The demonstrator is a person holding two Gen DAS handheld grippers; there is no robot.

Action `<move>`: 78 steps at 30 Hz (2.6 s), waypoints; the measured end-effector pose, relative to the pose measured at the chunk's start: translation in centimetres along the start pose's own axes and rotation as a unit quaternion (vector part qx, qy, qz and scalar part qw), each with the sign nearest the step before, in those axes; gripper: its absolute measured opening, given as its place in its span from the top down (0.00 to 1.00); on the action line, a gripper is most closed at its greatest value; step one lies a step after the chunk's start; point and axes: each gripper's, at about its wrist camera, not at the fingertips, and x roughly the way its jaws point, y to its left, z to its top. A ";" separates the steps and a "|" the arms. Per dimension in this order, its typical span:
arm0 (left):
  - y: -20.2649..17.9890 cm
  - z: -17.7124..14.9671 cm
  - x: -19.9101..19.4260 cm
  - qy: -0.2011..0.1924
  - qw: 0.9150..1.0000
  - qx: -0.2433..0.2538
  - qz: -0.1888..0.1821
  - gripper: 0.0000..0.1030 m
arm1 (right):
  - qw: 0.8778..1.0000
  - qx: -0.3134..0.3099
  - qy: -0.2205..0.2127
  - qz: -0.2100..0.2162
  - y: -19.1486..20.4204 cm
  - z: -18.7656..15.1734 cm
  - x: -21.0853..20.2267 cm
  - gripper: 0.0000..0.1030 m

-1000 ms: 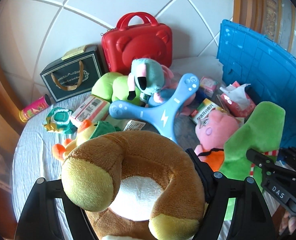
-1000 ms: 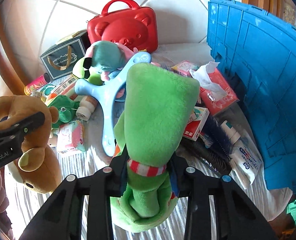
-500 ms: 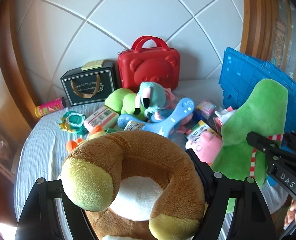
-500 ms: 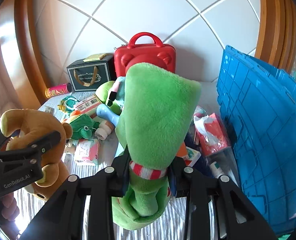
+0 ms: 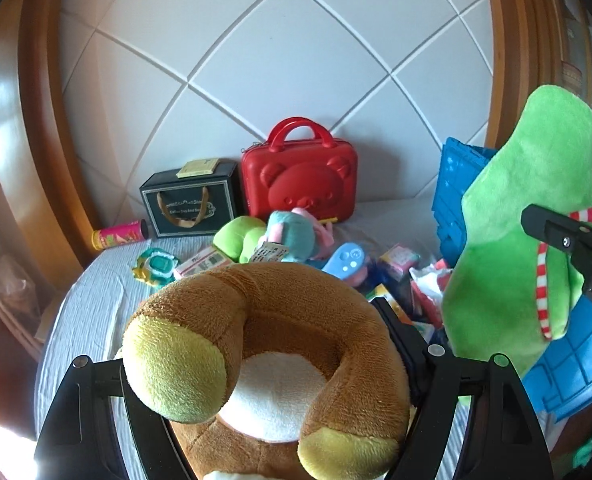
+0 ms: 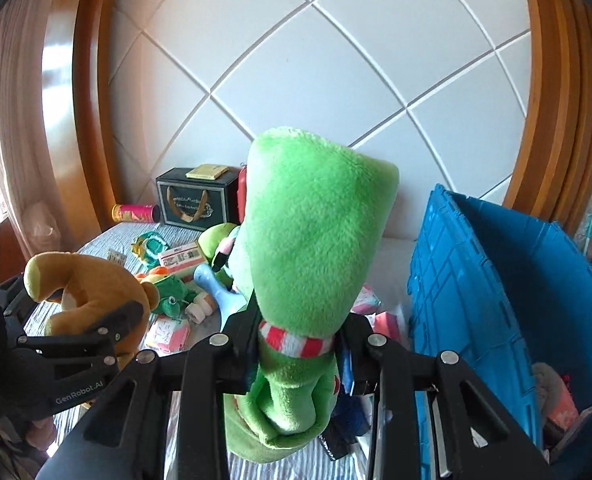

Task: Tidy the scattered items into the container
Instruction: 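Lift the brown bear and green plush and carry both over the blue box, then open both tools to drop the bear and green plush into the blue box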

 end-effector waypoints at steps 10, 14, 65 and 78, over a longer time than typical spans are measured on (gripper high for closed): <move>-11.1 7.2 -4.1 -0.076 0.994 0.047 -0.061 0.22 | 0.994 0.043 -0.071 -0.078 -11.5 3.5 -7.7 0.71; -18.7 10.5 -5.8 -0.116 0.987 0.055 -0.094 0.22 | 0.989 0.047 -0.089 -0.110 -18.6 3.8 -10.5 0.71; -48.6 9.7 -4.6 -0.046 0.997 0.042 -0.042 0.00 | 0.997 0.048 -0.015 -0.055 -45.8 -4.8 -10.3 0.14; -46.9 8.1 -6.2 -0.047 0.998 0.029 -0.037 0.00 | 0.997 0.046 -0.020 -0.056 -44.5 -5.4 -12.0 0.00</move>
